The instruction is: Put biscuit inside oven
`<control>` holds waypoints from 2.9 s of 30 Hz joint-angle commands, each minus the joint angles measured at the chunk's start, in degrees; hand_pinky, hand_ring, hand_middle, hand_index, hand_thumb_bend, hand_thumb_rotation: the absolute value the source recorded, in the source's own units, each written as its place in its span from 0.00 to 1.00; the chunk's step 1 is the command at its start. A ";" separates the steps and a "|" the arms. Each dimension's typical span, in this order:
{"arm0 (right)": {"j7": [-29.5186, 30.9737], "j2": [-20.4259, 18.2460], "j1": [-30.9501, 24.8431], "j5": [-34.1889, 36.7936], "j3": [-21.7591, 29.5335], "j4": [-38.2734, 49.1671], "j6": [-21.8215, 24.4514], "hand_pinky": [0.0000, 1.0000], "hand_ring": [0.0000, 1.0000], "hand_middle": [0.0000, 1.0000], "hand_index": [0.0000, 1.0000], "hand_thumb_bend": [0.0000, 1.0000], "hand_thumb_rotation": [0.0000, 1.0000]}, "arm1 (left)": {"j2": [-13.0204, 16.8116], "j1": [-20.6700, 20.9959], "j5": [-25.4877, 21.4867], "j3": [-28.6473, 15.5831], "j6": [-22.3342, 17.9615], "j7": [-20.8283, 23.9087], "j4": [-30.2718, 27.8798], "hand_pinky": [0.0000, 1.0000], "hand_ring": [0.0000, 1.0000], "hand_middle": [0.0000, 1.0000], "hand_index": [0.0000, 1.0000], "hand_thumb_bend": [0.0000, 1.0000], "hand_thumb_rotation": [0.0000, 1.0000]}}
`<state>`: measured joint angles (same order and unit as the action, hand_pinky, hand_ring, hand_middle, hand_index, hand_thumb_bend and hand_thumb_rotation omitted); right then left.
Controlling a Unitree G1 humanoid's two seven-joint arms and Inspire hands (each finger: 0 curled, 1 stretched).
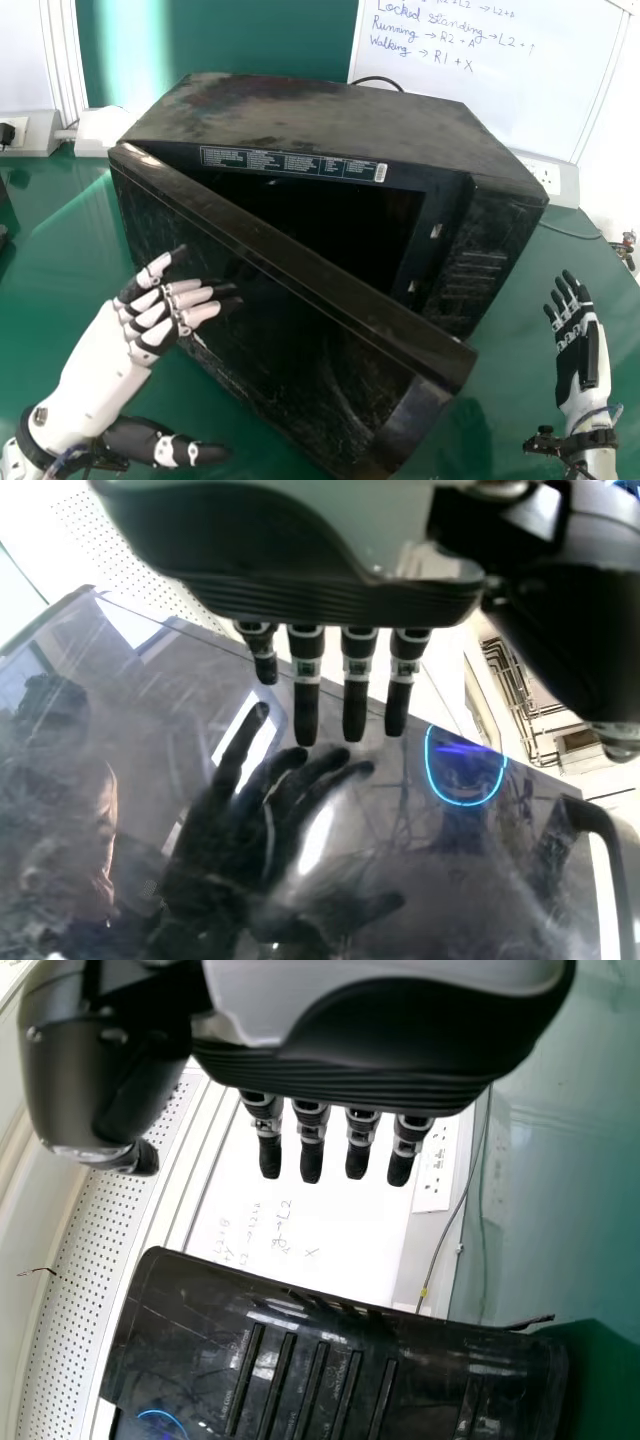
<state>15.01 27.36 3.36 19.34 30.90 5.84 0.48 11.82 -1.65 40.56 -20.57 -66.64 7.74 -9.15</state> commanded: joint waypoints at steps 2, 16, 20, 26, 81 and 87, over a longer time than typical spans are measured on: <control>-0.01 -0.17 -0.39 0.18 -0.13 0.48 0.24 1.00 1.00 1.00 0.99 0.62 0.51 | 1.22 0.25 2.43 0.65 0.96 2.06 0.43 0.68 0.82 0.88 0.88 1.00 0.98; 0.27 -0.30 -0.34 0.33 -0.09 0.27 -0.05 1.00 1.00 1.00 1.00 0.60 0.51 | 7.28 1.77 6.74 5.79 8.83 4.23 -0.91 0.69 0.84 0.90 0.92 1.00 1.00; -0.06 -0.36 -0.46 -0.08 -0.08 0.49 -0.02 1.00 1.00 1.00 1.00 0.61 0.52 | 9.35 1.94 4.68 8.41 11.83 2.45 -1.58 0.74 0.87 0.93 0.93 1.00 1.00; -0.02 -0.48 -0.54 0.52 -0.10 0.84 0.46 1.00 1.00 1.00 1.00 0.60 0.51 | 11.53 2.79 3.46 10.68 14.92 1.71 -2.39 0.77 0.88 0.93 0.92 1.00 1.00; -1.11 -1.20 -0.99 -0.63 -0.82 0.91 -0.53 1.00 1.00 1.00 0.99 0.64 0.53 | 17.39 13.53 -2.80 22.96 36.73 -16.75 -7.57 0.82 0.91 0.94 0.92 0.96 1.00; -1.10 -1.18 -1.17 -0.74 -0.72 1.04 -0.50 1.00 1.00 1.00 0.99 0.63 0.53 | 17.66 16.00 -4.05 24.72 38.45 -19.40 -6.51 0.85 0.93 0.97 0.95 0.97 1.00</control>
<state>14.01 26.23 2.94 18.67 30.07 6.29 -0.09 28.97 13.43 37.35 3.30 -28.55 -11.07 -16.30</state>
